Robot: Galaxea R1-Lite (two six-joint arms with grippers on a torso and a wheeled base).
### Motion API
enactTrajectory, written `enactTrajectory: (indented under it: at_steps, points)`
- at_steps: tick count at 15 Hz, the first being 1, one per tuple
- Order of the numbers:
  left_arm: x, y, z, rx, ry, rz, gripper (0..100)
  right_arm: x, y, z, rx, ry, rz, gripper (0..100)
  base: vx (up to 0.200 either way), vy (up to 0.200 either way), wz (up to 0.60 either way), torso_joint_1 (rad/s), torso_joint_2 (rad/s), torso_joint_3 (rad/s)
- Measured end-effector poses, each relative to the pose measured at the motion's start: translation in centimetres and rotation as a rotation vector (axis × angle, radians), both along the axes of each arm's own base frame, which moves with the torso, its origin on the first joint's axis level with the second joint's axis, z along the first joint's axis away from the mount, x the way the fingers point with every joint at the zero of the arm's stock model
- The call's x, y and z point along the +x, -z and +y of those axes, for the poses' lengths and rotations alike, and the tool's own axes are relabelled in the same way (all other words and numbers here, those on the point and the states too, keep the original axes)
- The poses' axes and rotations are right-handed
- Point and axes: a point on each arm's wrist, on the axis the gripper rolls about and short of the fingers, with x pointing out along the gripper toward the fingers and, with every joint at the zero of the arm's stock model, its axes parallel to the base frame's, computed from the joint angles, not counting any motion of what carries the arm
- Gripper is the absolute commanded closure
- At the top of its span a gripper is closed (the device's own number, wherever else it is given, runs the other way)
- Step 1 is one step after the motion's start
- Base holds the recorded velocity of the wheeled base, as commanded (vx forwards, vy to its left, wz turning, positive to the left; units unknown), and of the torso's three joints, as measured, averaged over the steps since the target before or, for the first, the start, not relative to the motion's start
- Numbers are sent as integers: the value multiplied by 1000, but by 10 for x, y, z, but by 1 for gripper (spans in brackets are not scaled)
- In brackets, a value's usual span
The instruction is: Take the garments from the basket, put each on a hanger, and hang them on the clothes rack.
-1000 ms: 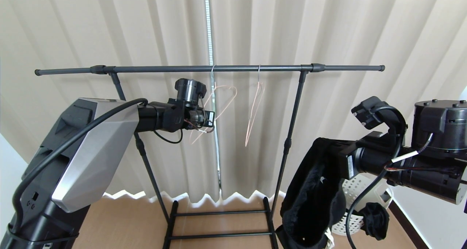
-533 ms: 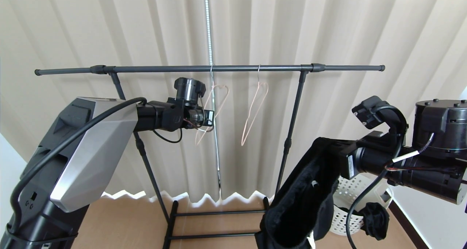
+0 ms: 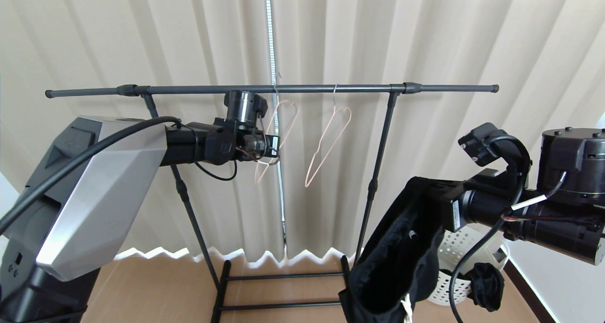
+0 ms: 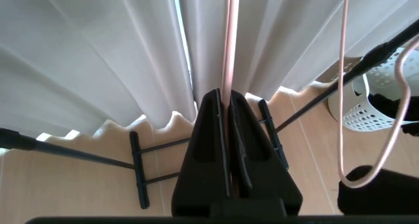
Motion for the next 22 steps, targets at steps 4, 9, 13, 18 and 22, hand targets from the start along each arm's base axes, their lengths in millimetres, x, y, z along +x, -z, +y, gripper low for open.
enactTrajectory:
  at_steps: [4, 9, 13, 18, 22]
  points:
    - [-17, -7, 2, 8, 10, 22, 100, 0, 0, 0, 0, -1, -2, 100, 0, 0, 0, 0, 0, 0]
    - [-53, -7, 8, -7, 28, 5, 100, -1, -1, 0, 1, 0, -4, 100, 0, 0, 0, 0, 0, 0]
    - [-112, 0, 23, 2, 58, 27, 100, -3, -5, -2, 6, 2, -20, 100, 0, 0, 0, 0, 0, 0]
    - [-189, 5, 47, -41, 99, -74, 100, -8, -8, -4, 10, -1, -31, 100, 0, 0, 0, 0, 0, 0]
    - [-222, 10, 54, -81, 150, -160, 100, -11, -8, -4, -7, -10, -36, 100, 0, 0, 0, 0, 0, 0]
